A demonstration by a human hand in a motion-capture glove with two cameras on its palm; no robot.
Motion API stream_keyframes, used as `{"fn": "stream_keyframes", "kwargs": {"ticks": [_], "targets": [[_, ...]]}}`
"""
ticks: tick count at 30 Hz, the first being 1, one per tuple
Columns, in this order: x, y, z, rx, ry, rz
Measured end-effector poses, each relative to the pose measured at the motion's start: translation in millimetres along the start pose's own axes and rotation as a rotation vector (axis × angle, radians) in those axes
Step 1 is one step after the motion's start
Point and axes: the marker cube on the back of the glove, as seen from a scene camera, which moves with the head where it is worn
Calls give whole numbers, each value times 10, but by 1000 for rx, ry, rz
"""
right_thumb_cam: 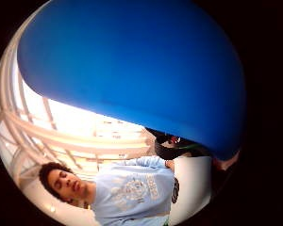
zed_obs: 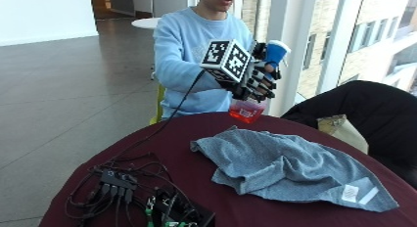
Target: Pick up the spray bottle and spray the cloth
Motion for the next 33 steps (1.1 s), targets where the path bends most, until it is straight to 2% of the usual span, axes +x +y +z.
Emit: {"fn": "stream_keyframes", "kwargs": {"ticks": [7, 13, 21, 33], "targets": [[-238, -25, 562, 72, -211, -148], [-295, -71, 1082, 89, -355, -203], [-248, -144, 1640, 73, -409, -228], [-95, -167, 1994, 41, -413, -216]]}}
